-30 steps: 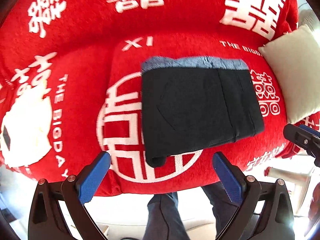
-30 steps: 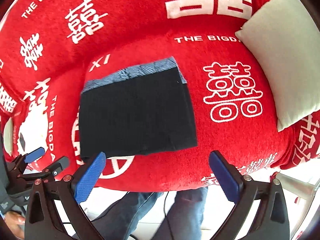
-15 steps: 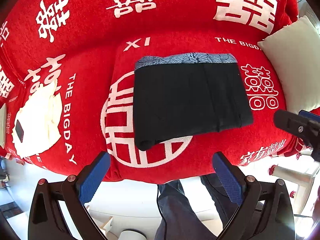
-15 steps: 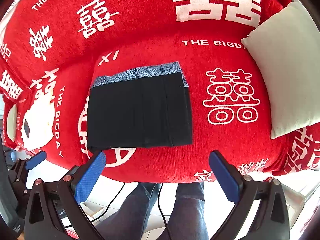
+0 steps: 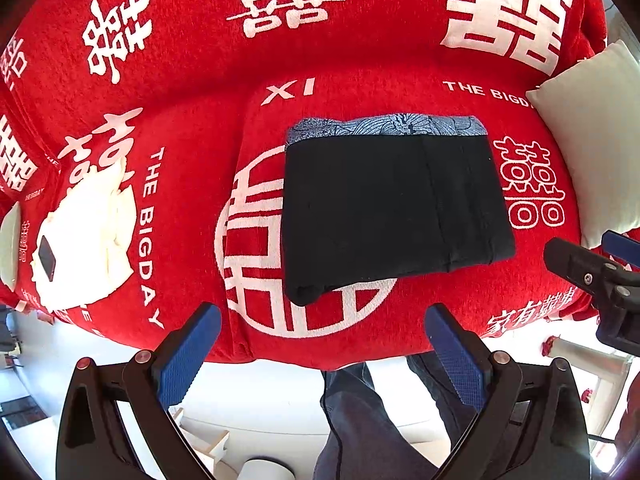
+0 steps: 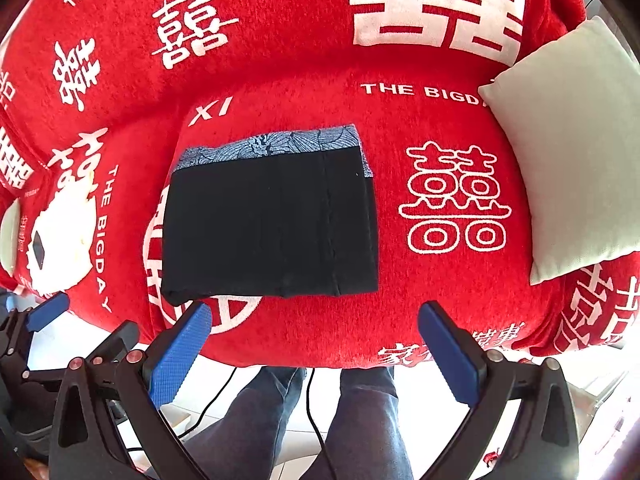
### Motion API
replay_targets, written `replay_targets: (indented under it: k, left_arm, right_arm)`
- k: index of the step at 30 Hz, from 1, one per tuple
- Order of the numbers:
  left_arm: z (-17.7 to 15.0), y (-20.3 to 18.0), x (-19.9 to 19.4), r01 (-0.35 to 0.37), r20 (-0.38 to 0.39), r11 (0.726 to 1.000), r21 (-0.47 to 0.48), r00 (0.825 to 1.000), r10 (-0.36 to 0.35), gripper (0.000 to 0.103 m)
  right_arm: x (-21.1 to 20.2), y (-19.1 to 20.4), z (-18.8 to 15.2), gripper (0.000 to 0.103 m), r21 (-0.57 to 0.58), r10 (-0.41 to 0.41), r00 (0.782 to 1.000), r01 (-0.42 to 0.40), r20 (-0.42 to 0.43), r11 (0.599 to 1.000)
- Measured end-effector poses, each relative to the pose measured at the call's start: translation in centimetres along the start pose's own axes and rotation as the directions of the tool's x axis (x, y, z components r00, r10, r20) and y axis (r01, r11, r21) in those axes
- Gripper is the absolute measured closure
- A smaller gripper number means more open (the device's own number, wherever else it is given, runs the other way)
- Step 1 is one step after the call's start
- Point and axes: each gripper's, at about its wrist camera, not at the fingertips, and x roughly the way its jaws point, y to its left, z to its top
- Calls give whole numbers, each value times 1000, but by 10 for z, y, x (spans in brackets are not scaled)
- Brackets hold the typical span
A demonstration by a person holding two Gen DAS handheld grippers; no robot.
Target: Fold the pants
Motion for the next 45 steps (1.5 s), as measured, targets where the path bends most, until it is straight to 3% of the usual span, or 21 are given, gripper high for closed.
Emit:
replay_targets:
  k: [45]
  left_arm:
    - [-7, -2, -9, 18, 31, 1000, -7, 999, -18, 1]
  right_arm:
    - [-6, 17, -10, 0, -67, -40, 999, 41, 14, 997]
